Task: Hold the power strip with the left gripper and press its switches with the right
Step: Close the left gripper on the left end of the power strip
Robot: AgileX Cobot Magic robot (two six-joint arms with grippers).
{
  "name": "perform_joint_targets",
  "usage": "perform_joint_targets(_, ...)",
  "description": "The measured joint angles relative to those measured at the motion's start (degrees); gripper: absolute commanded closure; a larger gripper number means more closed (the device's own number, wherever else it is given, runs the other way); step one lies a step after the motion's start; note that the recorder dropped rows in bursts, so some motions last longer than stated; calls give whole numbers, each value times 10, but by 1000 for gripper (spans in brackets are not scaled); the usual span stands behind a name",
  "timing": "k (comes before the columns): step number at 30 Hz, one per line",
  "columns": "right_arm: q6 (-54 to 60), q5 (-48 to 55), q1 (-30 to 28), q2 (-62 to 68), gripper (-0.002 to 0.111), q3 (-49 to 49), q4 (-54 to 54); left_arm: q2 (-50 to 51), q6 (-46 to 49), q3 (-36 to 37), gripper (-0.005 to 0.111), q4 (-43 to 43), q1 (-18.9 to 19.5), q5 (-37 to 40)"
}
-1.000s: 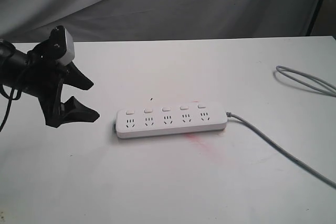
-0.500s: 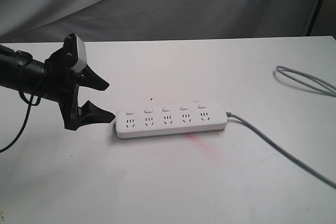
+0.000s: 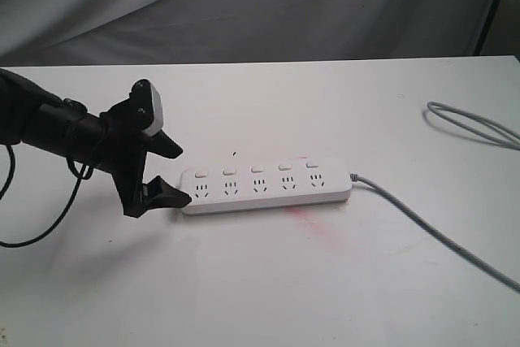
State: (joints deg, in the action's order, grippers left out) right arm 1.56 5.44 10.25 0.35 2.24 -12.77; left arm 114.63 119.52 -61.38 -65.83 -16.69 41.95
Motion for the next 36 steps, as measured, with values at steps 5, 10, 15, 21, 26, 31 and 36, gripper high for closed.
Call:
perform_joint_targets(5, 0, 0, 0, 0, 108, 0, 0, 16, 2, -17, 25, 10, -3, 0)
perform_joint_targets(10, 0, 0, 0, 0, 108, 0, 0, 29, 2, -19, 25, 23, -3, -4)
perform_joint_targets(15, 0, 0, 0, 0, 108, 0, 0, 32, 2, -19, 25, 29, -3, -8)
perform_joint_targets(21, 0, 0, 0, 0, 108, 0, 0, 32, 2, -19, 25, 29, -10, -20)
perform_joint_targets(26, 0, 0, 0, 0, 108, 0, 0, 39, 2, -25, 25, 29, -17, -22)
perform_joint_targets(31, 0, 0, 0, 0, 108, 0, 0, 56, 2, -37, 25, 29, -18, -6)
perform_joint_targets(36, 0, 0, 0, 0, 108, 0, 0, 56, 2, -39, 26, 33, -18, -4)
